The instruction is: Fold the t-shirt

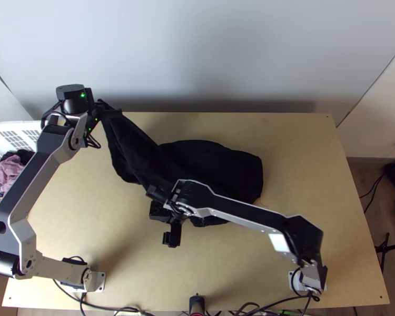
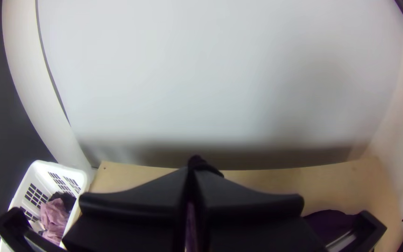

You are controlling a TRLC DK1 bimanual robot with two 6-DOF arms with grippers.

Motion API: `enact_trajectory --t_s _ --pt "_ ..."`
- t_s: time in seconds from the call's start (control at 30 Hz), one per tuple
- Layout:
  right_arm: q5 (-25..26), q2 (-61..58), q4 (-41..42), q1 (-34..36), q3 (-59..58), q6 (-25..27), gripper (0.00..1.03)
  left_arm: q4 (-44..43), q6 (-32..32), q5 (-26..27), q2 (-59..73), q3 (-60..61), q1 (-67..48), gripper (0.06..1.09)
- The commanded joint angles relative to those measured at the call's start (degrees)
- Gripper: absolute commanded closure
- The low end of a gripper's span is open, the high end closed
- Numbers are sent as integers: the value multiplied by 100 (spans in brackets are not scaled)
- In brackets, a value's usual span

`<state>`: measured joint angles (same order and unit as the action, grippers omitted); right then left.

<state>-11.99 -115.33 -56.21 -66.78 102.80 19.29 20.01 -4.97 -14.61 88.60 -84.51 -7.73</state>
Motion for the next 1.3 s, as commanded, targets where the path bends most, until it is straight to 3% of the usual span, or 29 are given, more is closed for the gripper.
enact_trajectory --t_s 0.0,0.4,0.5,0.57,0.73,1.27 --pt "-23 -508 110 95 284 40 5 20 -39 2 -62 110 -18 105" --pt "-14 -1150 224 447 838 14 5 20 -83 11 -282 453 -10 105" --pt "-14 -1290 215 508 1110 -22 9 20 -83 11 -308 506 -10 105" --pt "-14 -1378 154 526 1277 -39 26 20 -83 11 -334 541 -10 105" --pt "-23 -1370 119 535 1374 -57 100 20 -83 20 -352 567 -10 105" --pt "-23 -842 -286 737 1295 -268 100 20 -92 29 -440 585 -27 105"
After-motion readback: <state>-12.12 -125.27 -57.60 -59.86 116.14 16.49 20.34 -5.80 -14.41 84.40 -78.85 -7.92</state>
